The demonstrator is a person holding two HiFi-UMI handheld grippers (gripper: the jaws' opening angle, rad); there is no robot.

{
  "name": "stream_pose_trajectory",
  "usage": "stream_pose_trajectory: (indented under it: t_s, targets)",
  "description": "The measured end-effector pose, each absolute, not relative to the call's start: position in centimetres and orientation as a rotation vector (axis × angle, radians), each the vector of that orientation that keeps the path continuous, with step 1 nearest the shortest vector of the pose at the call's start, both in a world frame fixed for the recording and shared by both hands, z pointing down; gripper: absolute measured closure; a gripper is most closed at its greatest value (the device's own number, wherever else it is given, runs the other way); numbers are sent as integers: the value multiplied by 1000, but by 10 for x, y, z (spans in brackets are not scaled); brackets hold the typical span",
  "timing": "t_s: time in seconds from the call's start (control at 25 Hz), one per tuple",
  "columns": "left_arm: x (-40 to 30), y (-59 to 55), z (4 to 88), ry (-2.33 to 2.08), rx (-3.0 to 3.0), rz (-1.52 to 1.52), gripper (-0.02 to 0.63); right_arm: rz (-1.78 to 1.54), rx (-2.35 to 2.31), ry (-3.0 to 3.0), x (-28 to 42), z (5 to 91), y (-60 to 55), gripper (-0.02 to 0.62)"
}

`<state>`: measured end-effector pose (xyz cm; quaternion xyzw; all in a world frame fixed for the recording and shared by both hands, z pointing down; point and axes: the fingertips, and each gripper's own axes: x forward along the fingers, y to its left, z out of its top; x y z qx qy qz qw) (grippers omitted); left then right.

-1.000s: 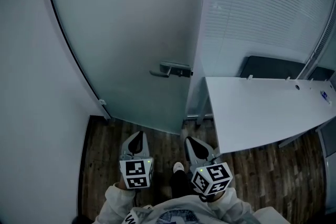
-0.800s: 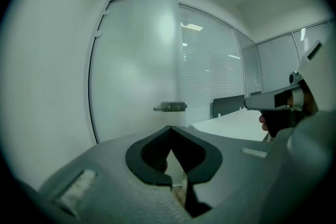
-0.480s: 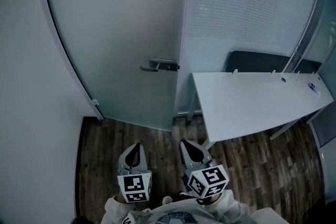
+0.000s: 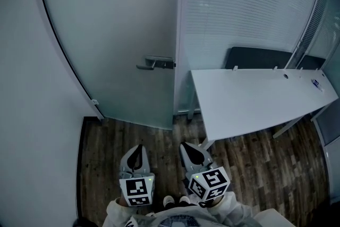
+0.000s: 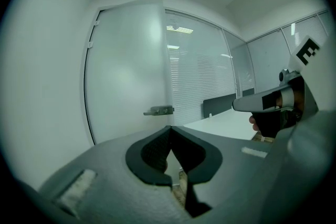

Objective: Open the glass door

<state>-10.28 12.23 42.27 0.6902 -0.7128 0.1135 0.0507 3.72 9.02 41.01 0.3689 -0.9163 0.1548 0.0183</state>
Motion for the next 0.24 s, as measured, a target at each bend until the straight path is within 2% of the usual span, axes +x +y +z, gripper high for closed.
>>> stream_pose_trajectory:
  t_s: [0.24]
  targets:
    - [-89,119,422,-2171,2083,343,604,471,1118,-2852,51,406,89,592]
